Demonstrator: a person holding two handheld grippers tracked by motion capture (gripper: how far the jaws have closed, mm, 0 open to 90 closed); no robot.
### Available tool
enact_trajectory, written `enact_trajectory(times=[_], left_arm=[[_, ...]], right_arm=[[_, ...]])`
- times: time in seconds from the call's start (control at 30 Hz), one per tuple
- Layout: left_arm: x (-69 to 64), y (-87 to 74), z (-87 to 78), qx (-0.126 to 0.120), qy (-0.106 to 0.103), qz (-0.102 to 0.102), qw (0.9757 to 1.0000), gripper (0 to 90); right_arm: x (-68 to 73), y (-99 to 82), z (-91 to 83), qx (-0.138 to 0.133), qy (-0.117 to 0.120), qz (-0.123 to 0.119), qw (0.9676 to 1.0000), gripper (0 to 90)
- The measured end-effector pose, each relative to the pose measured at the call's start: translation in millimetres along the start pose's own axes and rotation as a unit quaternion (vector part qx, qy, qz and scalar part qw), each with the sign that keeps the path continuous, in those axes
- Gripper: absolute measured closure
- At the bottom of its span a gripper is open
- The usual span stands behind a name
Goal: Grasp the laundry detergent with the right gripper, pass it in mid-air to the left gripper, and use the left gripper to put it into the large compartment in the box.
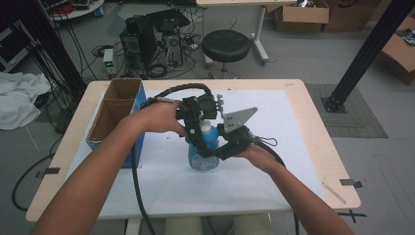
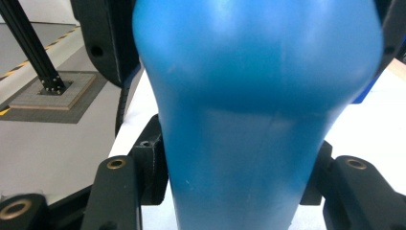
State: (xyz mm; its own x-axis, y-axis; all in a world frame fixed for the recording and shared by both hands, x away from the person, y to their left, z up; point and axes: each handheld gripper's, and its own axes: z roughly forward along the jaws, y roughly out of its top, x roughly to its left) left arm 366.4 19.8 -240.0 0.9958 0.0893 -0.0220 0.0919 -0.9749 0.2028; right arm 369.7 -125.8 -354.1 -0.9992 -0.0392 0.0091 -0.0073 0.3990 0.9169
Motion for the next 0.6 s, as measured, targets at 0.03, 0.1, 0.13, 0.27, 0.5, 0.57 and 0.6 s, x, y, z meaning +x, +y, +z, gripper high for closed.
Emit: enact_trajectory(times=[0.03,0.1,0.13,0.27,0.5,0.57,0.6], left_arm=[[-0.2,0.2,0.5,0.001,-0.001,0.0,1.0,21.0],[-0.9,0.7,2.1,0.003,0.0,0.002,1.0,21.0],[-1.2,1.3,2.8,0.004,-0.001,0.004,1.0,21.0],[-1.5,3.1,3.6,0.002,0.0,0.006,1.0,21.1],[-1.8,4.8,4.9,-0.001,0.002,0.015,0.9999,22.0],[-1.7,4.8,5.1,0.0,0.003,0.014,0.9999,22.3],[-1.5,4.7,5.4,0.0,0.003,0.014,0.9999,22.5]], right_arm=[[0.0,0.3,-0.2,0.001,0.0,0.0,1.0,43.6],[-0.1,0.4,-0.2,0.002,0.001,0.0,1.0,43.7],[0.0,0.3,0.0,0.002,0.001,0.001,1.0,43.7],[0.0,-0.2,0.7,0.005,0.003,0.003,1.0,43.7],[-0.1,0.0,-0.5,0.003,0.003,0.004,1.0,43.7],[-0.6,-0.2,-1.0,0.002,0.002,0.005,1.0,43.7],[-0.8,-0.2,-1.1,0.002,0.002,0.005,1.0,43.7]])
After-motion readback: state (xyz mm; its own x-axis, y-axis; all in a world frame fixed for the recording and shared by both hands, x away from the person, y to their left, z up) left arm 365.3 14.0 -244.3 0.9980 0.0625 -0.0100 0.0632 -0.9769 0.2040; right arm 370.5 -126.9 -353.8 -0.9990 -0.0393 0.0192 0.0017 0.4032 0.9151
